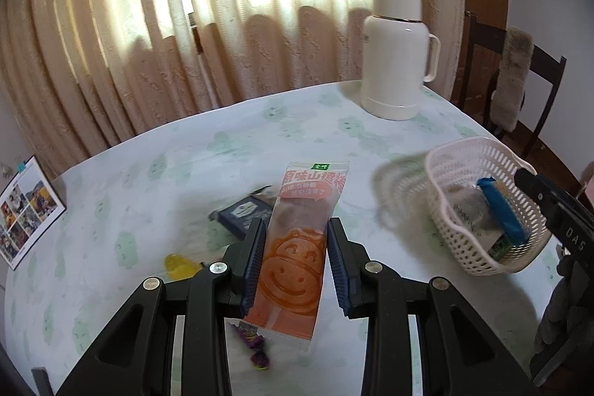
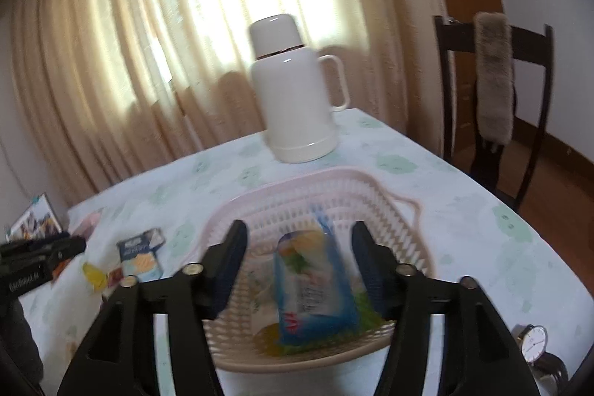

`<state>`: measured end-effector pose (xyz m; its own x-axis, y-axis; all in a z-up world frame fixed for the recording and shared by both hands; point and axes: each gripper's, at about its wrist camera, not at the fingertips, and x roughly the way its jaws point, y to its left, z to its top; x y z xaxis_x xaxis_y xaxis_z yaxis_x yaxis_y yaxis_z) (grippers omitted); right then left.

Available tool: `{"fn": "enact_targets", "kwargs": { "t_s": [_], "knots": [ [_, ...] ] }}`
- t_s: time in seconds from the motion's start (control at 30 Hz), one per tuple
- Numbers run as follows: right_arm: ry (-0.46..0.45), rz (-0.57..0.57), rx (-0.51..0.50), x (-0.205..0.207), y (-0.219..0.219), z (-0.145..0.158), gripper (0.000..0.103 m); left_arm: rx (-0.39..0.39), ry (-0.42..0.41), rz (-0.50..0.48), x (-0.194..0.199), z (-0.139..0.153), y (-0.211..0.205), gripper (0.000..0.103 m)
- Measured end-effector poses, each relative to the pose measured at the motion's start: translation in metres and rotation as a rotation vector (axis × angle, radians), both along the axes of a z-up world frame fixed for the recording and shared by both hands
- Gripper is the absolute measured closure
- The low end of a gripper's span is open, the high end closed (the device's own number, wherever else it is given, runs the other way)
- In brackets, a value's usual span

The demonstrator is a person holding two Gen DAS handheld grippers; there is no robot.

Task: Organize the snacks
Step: 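Carry the blue cracker pack into the pink basket and open the right gripper, then carry the orange biscuit pack to the pink basket and release it with the left gripper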

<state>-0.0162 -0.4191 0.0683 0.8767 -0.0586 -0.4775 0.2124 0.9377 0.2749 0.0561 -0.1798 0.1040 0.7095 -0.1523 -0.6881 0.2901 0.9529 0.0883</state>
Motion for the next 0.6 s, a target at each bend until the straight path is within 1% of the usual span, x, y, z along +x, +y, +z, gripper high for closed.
{"fn": "enact_targets", "kwargs": {
  "t_s": [0.23,0.4,0.47,0.5,0.53,0.6],
  "knots": [
    [-0.031,-0.085,0.024,-0.009,-0.018,-0.002,0.040,0.009,0.001,-0.076,-0.003,0.002,-0.040,0.072],
    [-0.046,-0.111,0.048,-0.014,-0.025,-0.003,0.040,0.016,-0.013,-0.128,-0.005,0.006,-0.066,0.072],
    [-0.051,-0.112,0.050,-0.015,-0.026,-0.002,0.040,0.015,-0.016,-0.127,-0.004,0.007,-0.067,0.072],
    [-0.055,-0.113,0.049,-0.017,-0.026,-0.002,0.040,0.015,-0.008,-0.117,-0.003,0.006,-0.064,0.070],
    [-0.058,-0.114,0.047,-0.017,-0.026,-0.003,0.040,0.014,0.011,-0.106,-0.001,0.003,-0.061,0.064],
    [-0.060,-0.110,0.047,-0.019,-0.026,-0.004,0.040,-0.001,0.060,-0.078,0.001,-0.006,-0.049,0.061]
  ]
}}
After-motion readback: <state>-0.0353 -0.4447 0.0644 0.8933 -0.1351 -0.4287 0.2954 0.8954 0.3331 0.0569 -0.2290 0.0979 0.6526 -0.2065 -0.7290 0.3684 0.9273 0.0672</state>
